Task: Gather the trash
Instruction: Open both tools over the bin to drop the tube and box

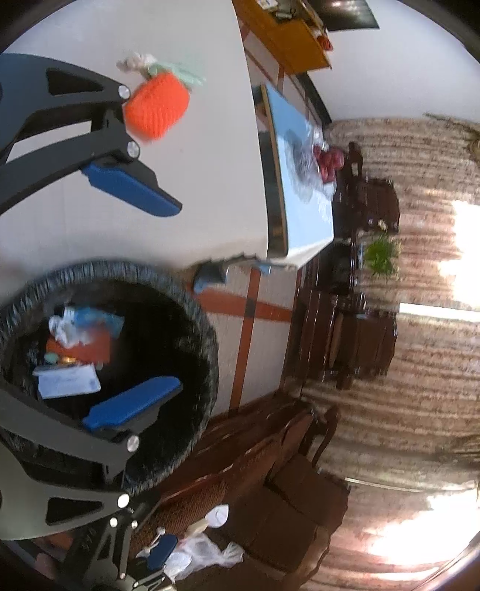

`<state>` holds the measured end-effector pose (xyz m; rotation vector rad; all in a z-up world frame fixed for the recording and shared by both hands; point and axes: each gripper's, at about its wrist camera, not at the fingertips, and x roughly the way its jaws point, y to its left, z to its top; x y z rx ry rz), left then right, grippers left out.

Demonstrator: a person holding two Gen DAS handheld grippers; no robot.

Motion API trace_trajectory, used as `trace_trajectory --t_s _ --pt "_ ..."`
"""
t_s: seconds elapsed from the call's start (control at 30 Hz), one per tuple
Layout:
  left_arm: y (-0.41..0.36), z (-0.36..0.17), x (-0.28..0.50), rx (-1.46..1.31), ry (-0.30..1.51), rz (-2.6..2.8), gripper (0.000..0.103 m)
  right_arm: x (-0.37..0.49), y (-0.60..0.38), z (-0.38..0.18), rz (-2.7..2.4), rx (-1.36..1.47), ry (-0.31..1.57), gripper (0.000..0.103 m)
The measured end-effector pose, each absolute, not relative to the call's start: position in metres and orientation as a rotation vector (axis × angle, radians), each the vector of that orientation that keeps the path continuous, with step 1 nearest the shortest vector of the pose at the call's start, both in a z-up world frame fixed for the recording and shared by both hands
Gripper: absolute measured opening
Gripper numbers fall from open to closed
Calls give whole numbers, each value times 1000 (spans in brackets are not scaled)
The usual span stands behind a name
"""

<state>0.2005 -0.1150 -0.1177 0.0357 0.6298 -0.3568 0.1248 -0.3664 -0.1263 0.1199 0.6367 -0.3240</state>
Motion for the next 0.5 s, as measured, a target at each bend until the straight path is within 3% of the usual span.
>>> trace_trajectory --t_s 0.5 --pt "14 -108 194 27 588 -132 91 160 -264 -120 -83 103 611 97"
